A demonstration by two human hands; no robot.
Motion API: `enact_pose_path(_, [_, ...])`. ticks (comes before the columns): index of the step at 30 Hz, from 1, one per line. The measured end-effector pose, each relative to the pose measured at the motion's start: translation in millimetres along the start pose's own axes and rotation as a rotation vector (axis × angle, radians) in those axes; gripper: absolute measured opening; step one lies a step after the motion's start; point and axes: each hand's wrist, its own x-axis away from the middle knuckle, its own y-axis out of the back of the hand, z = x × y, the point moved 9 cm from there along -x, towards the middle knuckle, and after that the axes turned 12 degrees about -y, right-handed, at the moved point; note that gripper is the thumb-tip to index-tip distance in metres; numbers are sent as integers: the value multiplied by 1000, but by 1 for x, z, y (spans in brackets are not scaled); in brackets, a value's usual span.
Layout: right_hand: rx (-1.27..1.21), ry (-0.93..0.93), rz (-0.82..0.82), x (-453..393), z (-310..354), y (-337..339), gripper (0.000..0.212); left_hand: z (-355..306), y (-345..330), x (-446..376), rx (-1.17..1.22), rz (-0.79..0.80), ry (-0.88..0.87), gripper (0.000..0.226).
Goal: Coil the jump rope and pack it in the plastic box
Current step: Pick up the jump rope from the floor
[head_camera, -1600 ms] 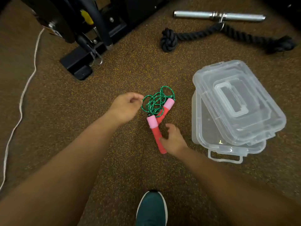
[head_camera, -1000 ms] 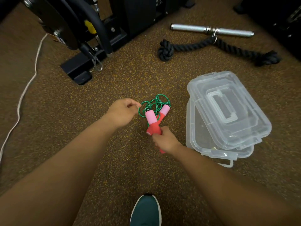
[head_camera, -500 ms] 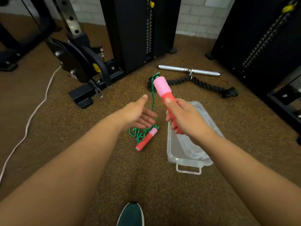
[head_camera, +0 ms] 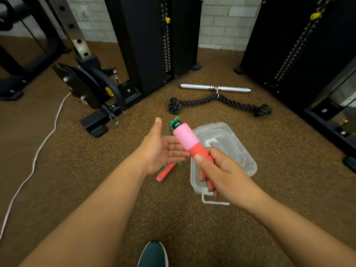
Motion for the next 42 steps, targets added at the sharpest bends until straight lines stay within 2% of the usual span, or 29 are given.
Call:
enact_pose_path(6, [-20, -11, 54, 4, -13, -4, 13, -2, -20, -3, 180, 66, 18, 101])
enact_pose_path(9, [54, -7, 106, 5, -24, -10, 16, -11, -20, -3, 289, 83, -9, 82])
enact_pose_path(13, [194, -10, 156, 6, -36, -18, 11, -23, -13, -6, 289, 47, -97, 50])
enact_pose_path(17, [184, -22, 220, 8, -39, -27, 19, -32, -12, -7, 367, 21, -146, 49])
enact_pose_path(22, [174, -77, 253, 4, -47, -27, 16, -38, -13, -6, 441, 36, -171, 53])
enact_pose_path(24, [274, -35, 232, 1, -48, -25, 17, -43, -15, -4, 463, 64, -174, 54])
enact_pose_path(27, [551, 90, 155, -4, -48, -25, 21, -48, -21, 1, 459, 119, -153, 55])
enact_pose_path(30, [737, 116, 123, -13, -49, -27, 27, -47, -35, 8, 402, 222, -103, 52])
enact_pose_path(32, [693, 85, 157, -19, -47, -21, 39, -45, -48, 13, 336, 318, -76, 48])
enact_pose_path(34, [469, 19, 171, -25, -40, -4, 59, -45, -59, 16, 292, 398, -62, 45])
enact_pose_path(35, [343, 17, 142, -28, -32, 6, 60, -44, -63, 18, 282, 432, -55, 45])
enact_pose_path(37, [177, 109, 2, -33, -11, 30, 47, -42, -68, 22, 252, 491, -39, 46])
enact_pose_path(39, [158, 198, -82, -36, 3, 40, 47, -37, -73, 25, 202, 528, -18, 49])
enact_pose_path(42, [211, 271, -30, -41, 12, 25, 57, -30, -83, 32, 158, 595, 28, 51])
